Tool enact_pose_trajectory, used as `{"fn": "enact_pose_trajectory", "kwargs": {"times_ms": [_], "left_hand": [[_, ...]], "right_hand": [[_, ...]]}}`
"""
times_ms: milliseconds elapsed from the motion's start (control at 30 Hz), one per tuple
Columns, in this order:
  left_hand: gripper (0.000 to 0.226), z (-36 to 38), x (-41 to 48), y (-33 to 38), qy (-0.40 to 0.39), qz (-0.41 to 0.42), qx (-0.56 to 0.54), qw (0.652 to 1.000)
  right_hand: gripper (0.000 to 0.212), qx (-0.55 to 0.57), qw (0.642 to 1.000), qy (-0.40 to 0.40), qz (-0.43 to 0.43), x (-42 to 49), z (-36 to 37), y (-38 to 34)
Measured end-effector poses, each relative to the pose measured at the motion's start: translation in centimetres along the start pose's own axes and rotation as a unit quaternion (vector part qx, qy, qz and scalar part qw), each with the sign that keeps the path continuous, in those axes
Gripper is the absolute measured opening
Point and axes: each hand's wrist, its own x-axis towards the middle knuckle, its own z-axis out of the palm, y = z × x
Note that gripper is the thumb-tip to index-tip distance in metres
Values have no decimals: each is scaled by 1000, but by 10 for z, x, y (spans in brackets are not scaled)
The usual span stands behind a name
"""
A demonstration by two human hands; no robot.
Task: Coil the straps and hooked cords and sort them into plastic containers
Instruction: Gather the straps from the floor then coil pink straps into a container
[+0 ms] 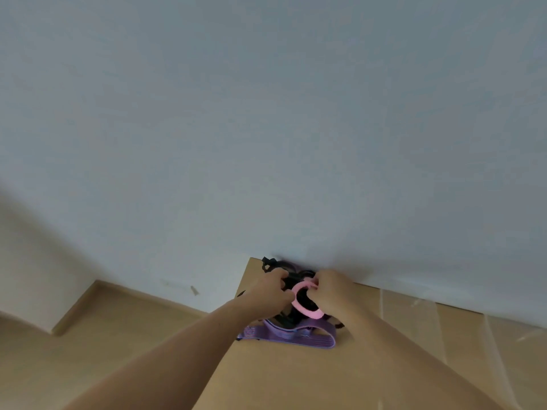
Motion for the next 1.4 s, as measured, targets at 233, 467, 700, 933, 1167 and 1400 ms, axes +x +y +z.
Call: {"fn": "enact_pose_trajectory", "kwargs": {"times_ms": [233, 467, 700, 933, 1167, 1400], "left_hand": [[50, 4, 2, 28, 16, 27, -51, 998], [57, -13, -14, 74, 0, 153, -142, 978], [45, -20, -43, 92, -61, 132, -387, 910], [9, -6, -60, 81, -40, 87, -400, 911], [12, 54, -76, 92, -114, 150, -335, 923], [14, 126, -89, 94, -149, 134, -243, 949]], "right_hand": [[16, 72, 989, 125, -35, -9, -48, 18], [15, 376, 921, 83, -53, -39, -135, 11], [9, 437, 895, 75, -36, -63, -163, 22], [14, 502, 862, 61, 37, -113, -138, 25], [23, 558, 782, 145, 234, -200, -90, 64], [31, 529, 766, 223, 290, -287, -53, 99]]}}
